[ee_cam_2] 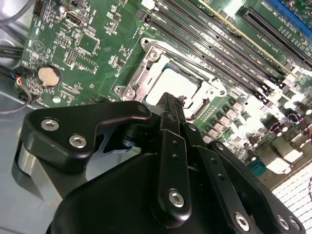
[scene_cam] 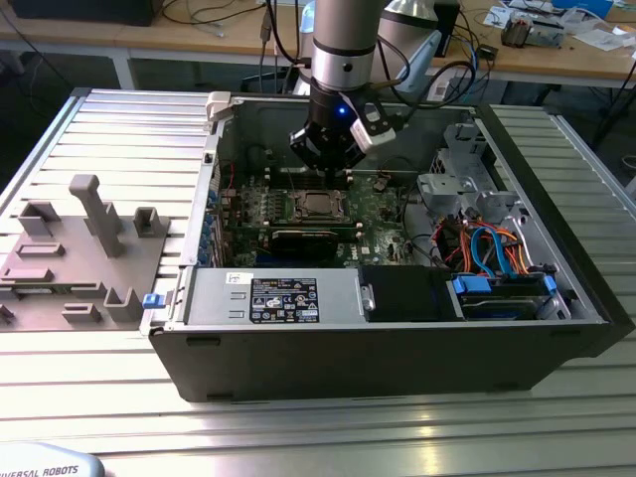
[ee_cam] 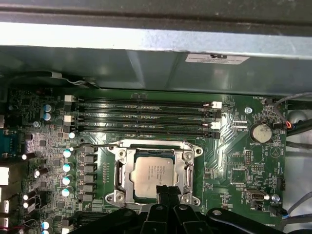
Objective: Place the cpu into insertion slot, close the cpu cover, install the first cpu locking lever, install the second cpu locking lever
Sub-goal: 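Install the first cpu locking lever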
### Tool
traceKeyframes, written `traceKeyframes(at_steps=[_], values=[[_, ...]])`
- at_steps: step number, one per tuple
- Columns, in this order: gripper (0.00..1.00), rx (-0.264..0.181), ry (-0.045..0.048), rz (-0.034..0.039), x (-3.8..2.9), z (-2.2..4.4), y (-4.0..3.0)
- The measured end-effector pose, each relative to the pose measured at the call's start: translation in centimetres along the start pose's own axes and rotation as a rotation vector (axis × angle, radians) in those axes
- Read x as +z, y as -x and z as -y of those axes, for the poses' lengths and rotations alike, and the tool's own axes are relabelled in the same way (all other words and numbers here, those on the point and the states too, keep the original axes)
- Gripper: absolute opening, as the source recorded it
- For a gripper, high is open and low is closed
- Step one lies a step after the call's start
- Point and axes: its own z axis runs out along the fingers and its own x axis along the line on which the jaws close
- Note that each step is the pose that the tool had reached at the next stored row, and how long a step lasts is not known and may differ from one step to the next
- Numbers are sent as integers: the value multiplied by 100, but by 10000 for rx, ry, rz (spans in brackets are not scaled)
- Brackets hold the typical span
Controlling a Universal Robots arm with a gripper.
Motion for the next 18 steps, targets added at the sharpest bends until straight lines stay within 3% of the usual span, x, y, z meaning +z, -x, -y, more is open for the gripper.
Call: traceKeyframes(at_steps=[18], values=[[11,11,-1,1,0,-10,-96]])
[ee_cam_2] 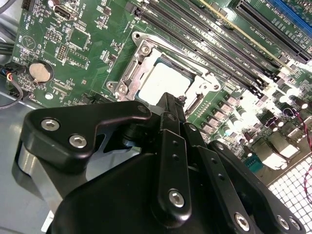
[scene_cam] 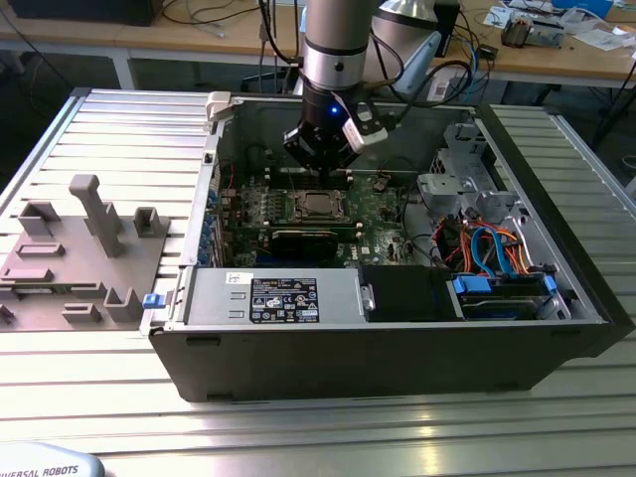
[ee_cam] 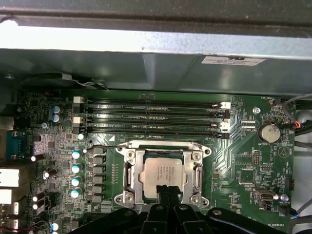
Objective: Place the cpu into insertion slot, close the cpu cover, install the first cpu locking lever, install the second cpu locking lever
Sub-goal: 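Install the first cpu locking lever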
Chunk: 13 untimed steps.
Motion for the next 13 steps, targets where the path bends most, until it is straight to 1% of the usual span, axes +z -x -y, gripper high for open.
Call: traceKeyframes(at_steps=[4,9,13], values=[[11,0,2,1,-1,-1,-1],[11,1,1,-1,-27,0,-1],[11,1,1,0,-33,0,-1]])
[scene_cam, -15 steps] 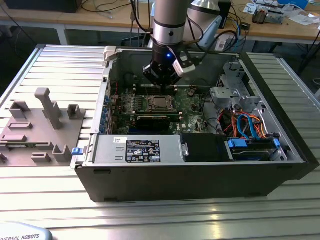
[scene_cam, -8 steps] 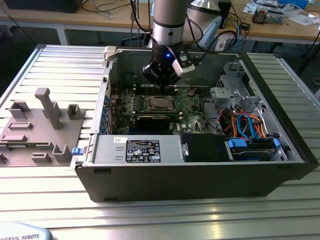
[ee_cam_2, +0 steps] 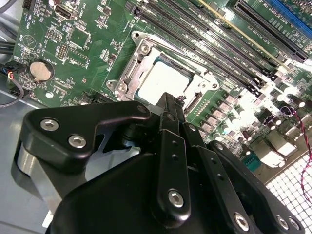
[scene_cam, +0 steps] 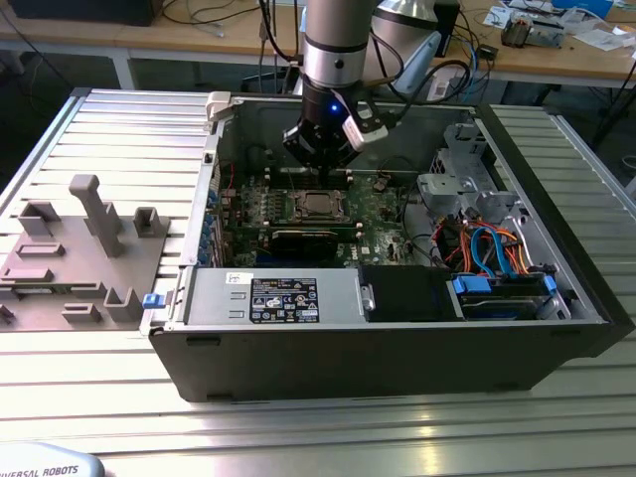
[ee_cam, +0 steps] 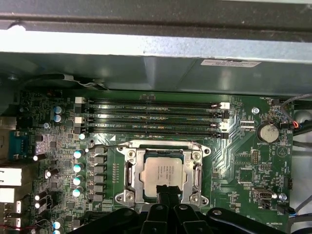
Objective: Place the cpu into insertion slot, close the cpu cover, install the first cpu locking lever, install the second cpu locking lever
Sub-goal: 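Install the first cpu locking lever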
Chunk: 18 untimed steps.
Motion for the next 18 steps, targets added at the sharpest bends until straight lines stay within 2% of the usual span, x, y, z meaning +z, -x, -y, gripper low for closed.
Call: traceKeyframes(at_steps=[18], values=[[11,0,0,0,-26,0,-15]])
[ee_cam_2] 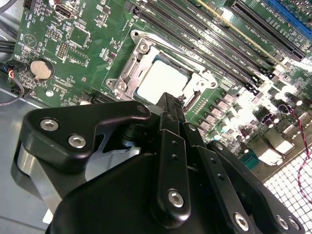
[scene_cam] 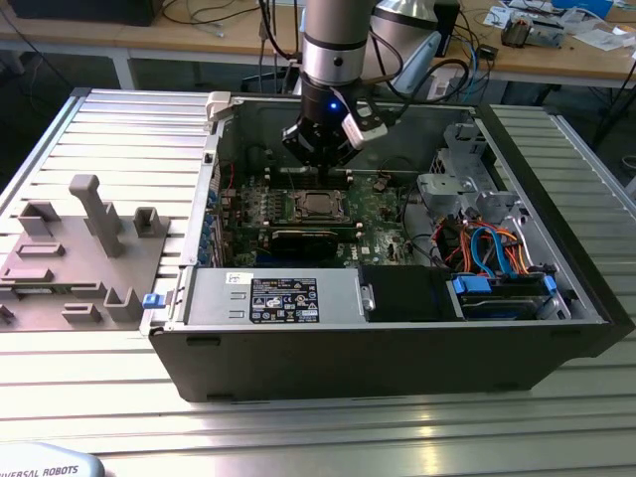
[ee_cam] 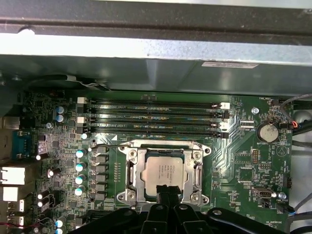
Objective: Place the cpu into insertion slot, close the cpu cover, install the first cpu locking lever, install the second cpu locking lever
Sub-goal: 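Install the first cpu locking lever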
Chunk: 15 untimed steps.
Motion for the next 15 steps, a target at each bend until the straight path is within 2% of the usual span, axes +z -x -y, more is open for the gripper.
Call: traceKeyframes(at_steps=[15], values=[[11,-1,0,0,0,-1,-43]])
